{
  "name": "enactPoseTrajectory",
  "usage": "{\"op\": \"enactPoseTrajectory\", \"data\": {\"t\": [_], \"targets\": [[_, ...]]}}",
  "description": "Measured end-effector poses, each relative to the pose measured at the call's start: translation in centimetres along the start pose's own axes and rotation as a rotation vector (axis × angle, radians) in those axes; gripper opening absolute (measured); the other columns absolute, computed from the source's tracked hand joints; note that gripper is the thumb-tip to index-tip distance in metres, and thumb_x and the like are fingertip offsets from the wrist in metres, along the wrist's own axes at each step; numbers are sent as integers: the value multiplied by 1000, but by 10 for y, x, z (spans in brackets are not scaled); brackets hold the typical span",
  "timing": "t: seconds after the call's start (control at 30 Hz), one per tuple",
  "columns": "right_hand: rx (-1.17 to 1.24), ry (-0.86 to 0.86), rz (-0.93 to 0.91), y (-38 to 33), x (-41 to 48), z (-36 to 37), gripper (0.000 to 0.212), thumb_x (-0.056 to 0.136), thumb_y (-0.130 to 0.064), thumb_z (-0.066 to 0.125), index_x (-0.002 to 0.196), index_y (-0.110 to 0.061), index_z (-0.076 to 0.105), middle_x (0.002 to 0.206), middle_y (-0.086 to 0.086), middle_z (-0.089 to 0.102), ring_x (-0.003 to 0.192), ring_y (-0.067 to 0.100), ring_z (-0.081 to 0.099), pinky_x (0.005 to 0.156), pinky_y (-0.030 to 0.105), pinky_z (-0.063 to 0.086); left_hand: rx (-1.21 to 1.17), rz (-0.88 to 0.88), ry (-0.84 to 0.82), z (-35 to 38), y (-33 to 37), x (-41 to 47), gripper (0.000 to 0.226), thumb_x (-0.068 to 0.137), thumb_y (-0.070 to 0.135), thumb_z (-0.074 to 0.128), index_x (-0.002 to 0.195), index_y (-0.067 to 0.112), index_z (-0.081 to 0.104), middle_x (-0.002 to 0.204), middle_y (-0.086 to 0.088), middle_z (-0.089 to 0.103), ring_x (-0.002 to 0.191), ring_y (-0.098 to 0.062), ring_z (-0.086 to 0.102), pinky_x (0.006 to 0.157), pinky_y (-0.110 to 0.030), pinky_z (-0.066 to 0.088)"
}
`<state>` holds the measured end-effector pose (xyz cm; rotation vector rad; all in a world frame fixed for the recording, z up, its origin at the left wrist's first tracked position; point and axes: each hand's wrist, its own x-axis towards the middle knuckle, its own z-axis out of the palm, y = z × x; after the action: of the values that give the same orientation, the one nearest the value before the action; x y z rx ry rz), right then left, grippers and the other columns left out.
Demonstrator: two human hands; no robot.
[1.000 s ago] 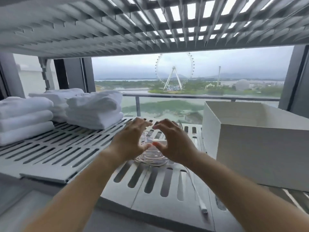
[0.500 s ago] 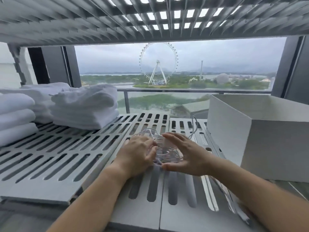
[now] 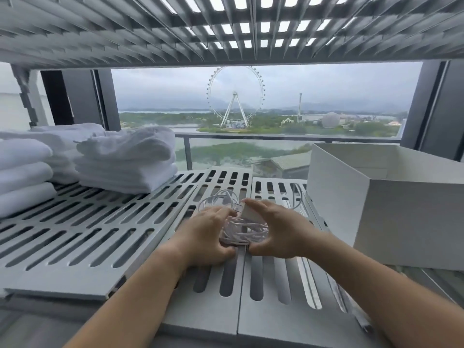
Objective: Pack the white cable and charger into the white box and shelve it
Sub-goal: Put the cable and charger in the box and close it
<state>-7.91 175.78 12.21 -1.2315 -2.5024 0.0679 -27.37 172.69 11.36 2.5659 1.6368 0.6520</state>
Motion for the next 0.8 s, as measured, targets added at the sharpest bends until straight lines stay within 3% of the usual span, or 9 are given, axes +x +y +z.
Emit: {"op": "enactPoseTrajectory", "data": {"t": [0.07,0.17,0.27,0.43,0.63,0.8], "targets": [[-74,3,28,3,-6,-5,97,62,-55,67,141,-34,15,133,-1,45,107,22,52,86,35,48,-84,16,73,-3,5,1,64,69,33,71,126,21,43,132,2,49,121,-12,44,102,-31,39],[-125,-40,27,3,-11,-5,98,64,-63,61,142,-32,12,140,2,38,117,23,46,92,38,45,40,-21,163,-12,10,0,65,70,42,71,125,21,43,129,3,48,120,-15,44,101,-34,40],[-91,-66,40,-2,-7,-2,99,65,-66,61,144,-29,13,147,1,31,126,22,38,101,40,39,144,-132,90,-16,15,-4,58,76,44,63,126,20,46,128,4,48,114,-17,48,97,-34,42],[-120,-51,53,-7,-2,-3,92,67,-50,70,142,-27,21,139,2,42,116,26,48,95,35,43,199,-185,1,-10,26,-9,43,80,24,51,122,16,50,126,-3,51,110,-24,53,93,-42,45],[-97,30,8,-14,-9,-6,71,69,-45,70,130,-23,42,113,8,58,94,29,57,80,40,50,129,-142,-79,-10,30,-12,56,68,27,61,121,14,49,120,0,52,109,-21,53,89,-36,49],[-104,134,-18,-14,-16,-11,60,69,-15,63,127,-20,46,103,11,63,88,32,60,76,41,51,9,-94,25,-14,30,-13,54,71,20,60,125,15,51,125,0,56,115,-20,52,93,-30,44]]}}
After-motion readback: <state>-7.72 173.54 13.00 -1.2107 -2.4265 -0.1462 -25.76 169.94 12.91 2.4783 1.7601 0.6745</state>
